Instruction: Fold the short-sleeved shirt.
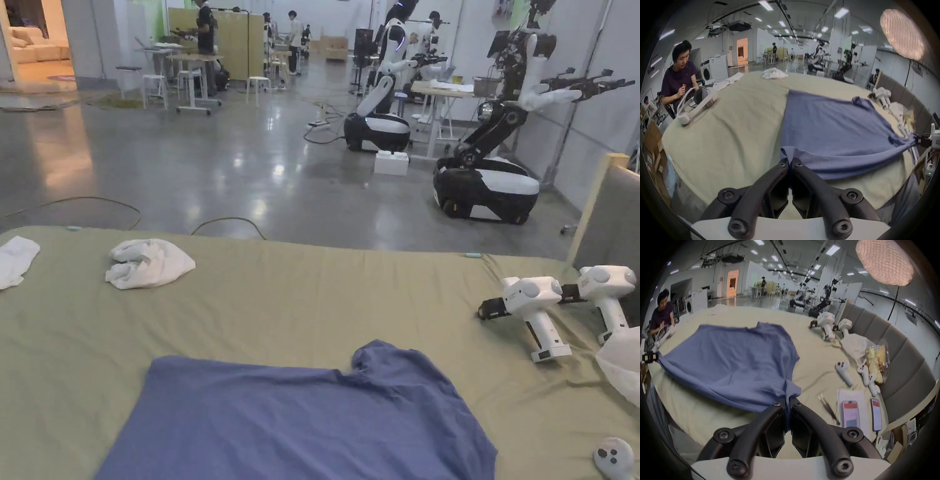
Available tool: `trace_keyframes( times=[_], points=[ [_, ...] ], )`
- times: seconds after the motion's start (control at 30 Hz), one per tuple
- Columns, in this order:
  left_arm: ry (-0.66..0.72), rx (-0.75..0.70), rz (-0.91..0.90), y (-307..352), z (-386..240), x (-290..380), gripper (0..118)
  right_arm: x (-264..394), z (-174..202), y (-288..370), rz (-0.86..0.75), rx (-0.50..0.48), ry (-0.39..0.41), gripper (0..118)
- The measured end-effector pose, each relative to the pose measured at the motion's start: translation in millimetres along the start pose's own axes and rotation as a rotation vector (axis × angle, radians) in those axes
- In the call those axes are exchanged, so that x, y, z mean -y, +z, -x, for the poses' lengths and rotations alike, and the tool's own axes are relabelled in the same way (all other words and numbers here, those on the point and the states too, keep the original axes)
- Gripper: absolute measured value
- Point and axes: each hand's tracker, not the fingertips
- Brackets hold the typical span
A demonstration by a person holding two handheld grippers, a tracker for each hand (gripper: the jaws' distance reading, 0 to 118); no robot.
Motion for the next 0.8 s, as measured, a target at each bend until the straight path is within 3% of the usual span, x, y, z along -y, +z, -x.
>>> trace_keyframes(
  times=[0.27, 0.33, 0.37, 0.4, 0.43, 0.57, 0.8],
  points=[
    [-0.043, -0.030, 0.101, -15, -17, 20, 0, 39, 15, -31, 0.104, -0.013, 0.021, 5],
    [-0.028, -0.037, 0.127, -16, -22, 24, 11, 41, 17, -32, 0.119, -0.014, 0.002, 23],
    [-0.021, -0.052, 0.141, -16, -22, 23, 20, 40, 18, -30, 0.118, 0.002, -0.016, 52],
    [-0.015, -0.054, 0.141, -15, -22, 23, 32, 39, 18, -28, 0.112, 0.019, -0.022, 69],
    [-0.003, -0.059, 0.132, -13, -23, 23, 48, 35, 18, -24, 0.088, 0.049, -0.029, 76],
    [0.039, -0.030, 0.020, 0, -31, 4, 75, 9, 18, -7, -0.059, 0.047, -0.090, 78],
    [-0.017, 0.014, -0.286, 14, -69, -55, 74, -59, 39, 12, -0.395, 0.040, -0.187, 80]
  ],
)
